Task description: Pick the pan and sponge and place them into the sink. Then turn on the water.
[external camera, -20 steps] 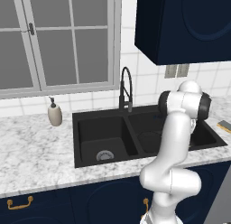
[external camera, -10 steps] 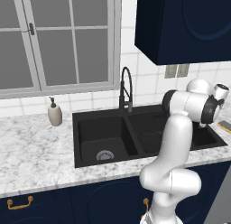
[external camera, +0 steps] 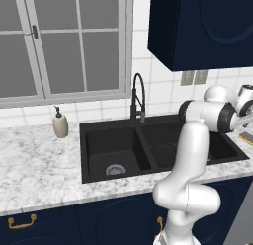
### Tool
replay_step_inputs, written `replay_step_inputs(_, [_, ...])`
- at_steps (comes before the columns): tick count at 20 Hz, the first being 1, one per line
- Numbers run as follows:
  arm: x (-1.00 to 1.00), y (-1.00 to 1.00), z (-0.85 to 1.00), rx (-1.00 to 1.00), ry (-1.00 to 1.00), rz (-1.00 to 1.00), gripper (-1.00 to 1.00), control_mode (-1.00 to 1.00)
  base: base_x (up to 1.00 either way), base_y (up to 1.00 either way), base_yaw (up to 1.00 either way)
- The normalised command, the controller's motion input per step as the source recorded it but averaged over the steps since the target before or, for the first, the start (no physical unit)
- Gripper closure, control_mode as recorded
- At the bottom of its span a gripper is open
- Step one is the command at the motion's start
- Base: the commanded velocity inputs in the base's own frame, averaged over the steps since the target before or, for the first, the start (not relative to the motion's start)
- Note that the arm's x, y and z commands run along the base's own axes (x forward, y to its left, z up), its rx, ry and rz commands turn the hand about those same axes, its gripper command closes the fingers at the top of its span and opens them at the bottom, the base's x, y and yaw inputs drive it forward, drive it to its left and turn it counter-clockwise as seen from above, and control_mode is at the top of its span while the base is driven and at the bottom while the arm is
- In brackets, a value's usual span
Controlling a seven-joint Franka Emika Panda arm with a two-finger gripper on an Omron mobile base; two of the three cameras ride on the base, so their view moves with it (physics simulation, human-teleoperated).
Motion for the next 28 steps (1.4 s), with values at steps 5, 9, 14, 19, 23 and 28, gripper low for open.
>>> replay_step_inputs(5, [0.0, -0.59, -0.2, 0.02, -0.17, -0.01, -1.0, -1.0, 0.0, 0.0, 0.0])
replay_step_inputs(9, [0.0, -0.29, -0.23, 0.0, -0.13, 0.05, -1.0, -1.0, 0.0, 0.0, 0.0])
replay_step_inputs(14, [0.0, -0.07, -0.24, -0.07, -0.11, 0.07, -1.0, -1.0, 0.0, 0.0, 0.0])
replay_step_inputs(19, [0.0, 0.0, -0.11, -0.08, 0.02, 0.07, -1.0, -1.0, 0.0, 0.0, 0.0])
replay_step_inputs(23, [0.0, 0.0, -0.16, -0.06, 0.08, 0.05, -1.0, -1.0, 0.0, 0.0, 0.0])
replay_step_inputs(28, [0.0, 0.0, -0.08, 0.0, 0.05, 0.07, -1.0, -1.0, 0.0, 0.0, 0.0])
